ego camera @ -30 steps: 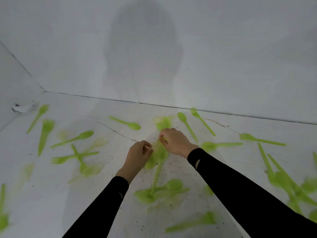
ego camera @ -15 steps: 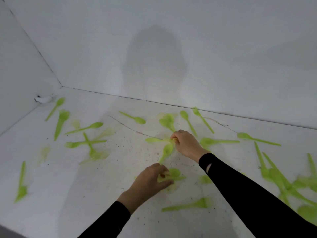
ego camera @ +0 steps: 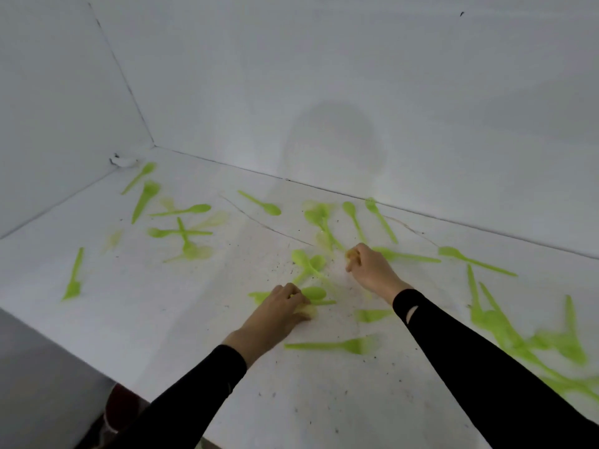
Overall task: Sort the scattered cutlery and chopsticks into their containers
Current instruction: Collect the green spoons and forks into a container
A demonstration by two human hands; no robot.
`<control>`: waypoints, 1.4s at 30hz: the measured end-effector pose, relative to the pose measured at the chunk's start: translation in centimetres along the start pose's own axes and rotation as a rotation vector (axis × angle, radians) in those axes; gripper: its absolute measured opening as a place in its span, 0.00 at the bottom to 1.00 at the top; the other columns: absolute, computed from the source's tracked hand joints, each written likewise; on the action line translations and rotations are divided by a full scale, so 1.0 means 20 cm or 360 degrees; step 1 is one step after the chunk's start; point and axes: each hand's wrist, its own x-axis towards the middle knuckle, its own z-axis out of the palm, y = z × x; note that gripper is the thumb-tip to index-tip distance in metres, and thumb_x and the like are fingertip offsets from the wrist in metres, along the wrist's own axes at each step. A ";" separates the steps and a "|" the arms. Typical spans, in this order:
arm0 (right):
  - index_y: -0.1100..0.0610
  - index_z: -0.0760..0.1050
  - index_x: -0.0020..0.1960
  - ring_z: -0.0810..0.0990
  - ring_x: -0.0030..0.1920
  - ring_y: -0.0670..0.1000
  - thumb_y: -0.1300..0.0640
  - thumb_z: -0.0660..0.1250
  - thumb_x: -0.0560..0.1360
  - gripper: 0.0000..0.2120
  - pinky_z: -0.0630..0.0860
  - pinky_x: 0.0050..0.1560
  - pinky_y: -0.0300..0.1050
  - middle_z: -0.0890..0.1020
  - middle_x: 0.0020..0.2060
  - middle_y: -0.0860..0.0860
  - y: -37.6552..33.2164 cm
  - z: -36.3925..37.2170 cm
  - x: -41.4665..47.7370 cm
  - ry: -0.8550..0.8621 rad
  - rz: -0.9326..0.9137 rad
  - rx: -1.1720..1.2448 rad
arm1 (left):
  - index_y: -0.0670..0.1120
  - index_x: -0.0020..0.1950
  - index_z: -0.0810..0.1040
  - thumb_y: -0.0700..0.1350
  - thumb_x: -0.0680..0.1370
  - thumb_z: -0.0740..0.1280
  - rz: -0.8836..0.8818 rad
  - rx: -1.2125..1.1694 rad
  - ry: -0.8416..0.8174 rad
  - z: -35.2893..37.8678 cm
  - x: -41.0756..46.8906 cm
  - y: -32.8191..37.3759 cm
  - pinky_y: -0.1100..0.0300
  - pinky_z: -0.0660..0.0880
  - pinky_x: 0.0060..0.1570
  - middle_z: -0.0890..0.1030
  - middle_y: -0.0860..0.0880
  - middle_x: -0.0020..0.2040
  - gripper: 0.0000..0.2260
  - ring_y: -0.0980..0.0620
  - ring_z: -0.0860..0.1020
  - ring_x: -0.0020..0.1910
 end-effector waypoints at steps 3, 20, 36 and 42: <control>0.58 0.72 0.51 0.76 0.46 0.54 0.58 0.56 0.80 0.07 0.71 0.44 0.45 0.77 0.46 0.52 -0.10 0.02 0.07 0.0111 0.0065 0.0094 | 0.44 0.50 0.80 0.38 0.68 0.77 0.0057 0.0296 0.0090 -0.01 -0.02 0.02 0.54 0.78 0.35 0.78 0.47 0.43 0.13 0.46 0.76 0.39; 0.62 0.71 0.36 0.74 0.36 0.56 0.65 0.63 0.75 0.09 0.69 0.35 0.45 0.74 0.31 0.56 -0.24 0.17 0.36 -0.0121 0.0665 0.0374 | 0.42 0.50 0.62 0.37 0.81 0.58 -0.0845 -0.1030 0.0316 -0.24 0.00 0.03 0.56 0.78 0.33 0.82 0.40 0.40 0.05 0.49 0.81 0.32; 0.66 0.80 0.48 0.74 0.39 0.49 0.55 0.64 0.79 0.13 0.71 0.41 0.43 0.78 0.39 0.53 -0.99 0.35 0.27 -0.0326 -0.0036 0.0477 | 0.43 0.49 0.70 0.44 0.82 0.61 -0.1318 -0.1623 0.0467 -0.64 0.27 -0.67 0.60 0.73 0.34 0.79 0.44 0.48 0.06 0.52 0.76 0.36; 0.58 0.74 0.34 0.64 0.23 0.43 0.58 0.63 0.78 0.14 0.61 0.26 0.37 0.69 0.26 0.47 -1.14 0.51 0.29 -0.0264 -0.0113 0.0363 | 0.37 0.61 0.67 0.46 0.79 0.59 -0.1342 -0.2034 0.0329 -0.67 0.36 -0.79 0.59 0.73 0.28 0.73 0.41 0.45 0.15 0.49 0.76 0.34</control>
